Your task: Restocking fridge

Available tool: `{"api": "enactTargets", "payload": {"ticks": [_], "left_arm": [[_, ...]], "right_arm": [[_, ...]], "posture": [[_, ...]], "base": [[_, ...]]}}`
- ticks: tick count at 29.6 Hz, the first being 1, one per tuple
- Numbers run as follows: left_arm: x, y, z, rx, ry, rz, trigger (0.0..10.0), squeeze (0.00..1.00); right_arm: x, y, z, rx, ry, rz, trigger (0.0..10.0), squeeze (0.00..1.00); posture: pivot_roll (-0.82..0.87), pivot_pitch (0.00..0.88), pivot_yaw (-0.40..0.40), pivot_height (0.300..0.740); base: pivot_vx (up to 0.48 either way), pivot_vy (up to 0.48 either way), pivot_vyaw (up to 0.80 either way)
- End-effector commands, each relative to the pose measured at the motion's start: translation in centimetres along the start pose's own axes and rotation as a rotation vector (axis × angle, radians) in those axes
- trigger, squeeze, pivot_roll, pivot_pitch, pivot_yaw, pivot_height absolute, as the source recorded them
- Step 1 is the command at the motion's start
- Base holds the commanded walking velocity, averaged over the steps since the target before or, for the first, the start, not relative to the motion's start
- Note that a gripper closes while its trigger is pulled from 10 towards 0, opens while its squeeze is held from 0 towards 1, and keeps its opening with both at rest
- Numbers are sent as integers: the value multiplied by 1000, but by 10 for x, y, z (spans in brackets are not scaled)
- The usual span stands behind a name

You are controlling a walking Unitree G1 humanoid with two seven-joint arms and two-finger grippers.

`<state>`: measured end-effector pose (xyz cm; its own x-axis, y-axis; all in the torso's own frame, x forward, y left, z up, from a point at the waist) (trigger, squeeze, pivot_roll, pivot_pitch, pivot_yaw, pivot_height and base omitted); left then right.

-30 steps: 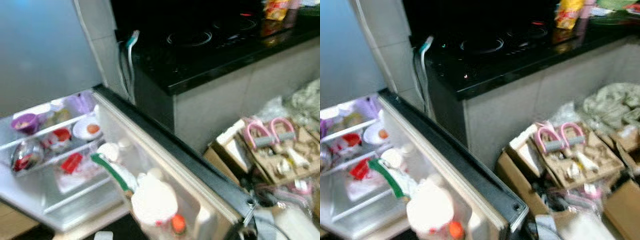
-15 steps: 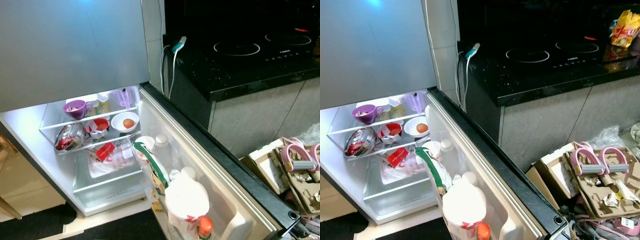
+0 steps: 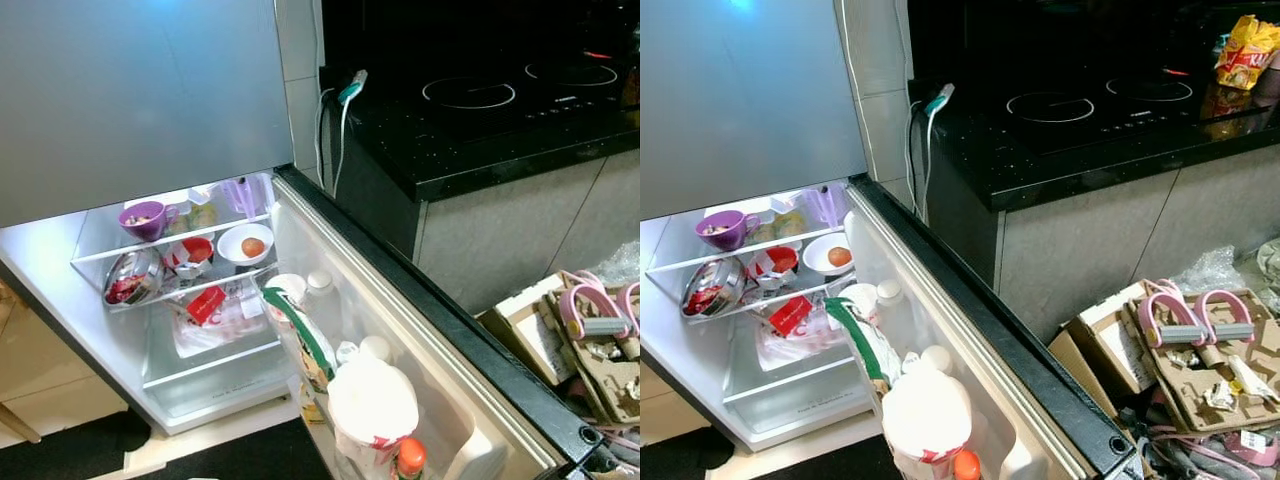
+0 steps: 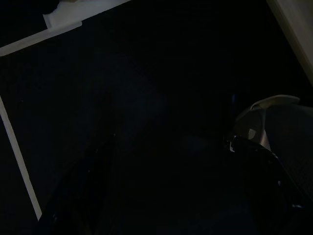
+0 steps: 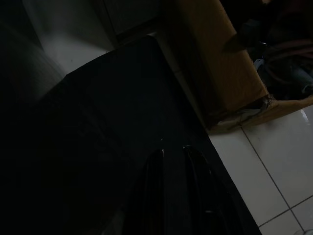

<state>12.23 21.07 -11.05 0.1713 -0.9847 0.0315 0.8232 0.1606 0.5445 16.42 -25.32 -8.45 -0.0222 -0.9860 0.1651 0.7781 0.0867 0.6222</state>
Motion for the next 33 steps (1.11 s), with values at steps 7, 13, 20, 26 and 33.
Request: {"api": "enactTargets", "payload": {"ticks": [7, 13, 20, 26, 33], "left_arm": [[-8, -2, 2, -3, 15, 19, 10000, 0], [-8, -1, 2, 2, 10, 25, 10000, 0], [-3, 82, -4, 300, -88, 2, 10000, 0], [-4, 79, -5, 284, -83, 5, 10000, 0], [-10, 68, -5, 218, -56, 11, 10000, 0]], "right_arm": [[-10, -7, 0, -30, 32, 0, 10000, 0], [-13, -7, 0, -29, 43, 14, 10000, 0], [-13, -7, 0, -30, 43, 14, 10000, 0], [-13, -6, 0, -28, 42, 14, 10000, 0], [-13, -2, -1, -20, 45, 17, 10000, 0]], "posture": [[-72, 76, 42, 734], [-76, 77, 40, 734], [-79, 77, 39, 734], [-81, 79, 38, 734], [-82, 79, 35, 734]], "base": [[-275, 0, 0], [-365, 0, 0], [-391, 0, 0], [-392, 0, 0], [-221, 0, 0]]}}
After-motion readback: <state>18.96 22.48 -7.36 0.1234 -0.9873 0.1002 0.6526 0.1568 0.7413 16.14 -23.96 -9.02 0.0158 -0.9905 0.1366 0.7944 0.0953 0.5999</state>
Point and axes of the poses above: a point about 5 cm out from each wrist's last joint towards the gripper, its own z axis pointing back from the gripper into the wrist, its own y axis along the axis of the wrist's last joint, x = y × z, the point moved 1 cm from there along -z, pointing out of the wrist towards the gripper, and after that the axes turned 10 degrees about z, right-handed, at the moved point
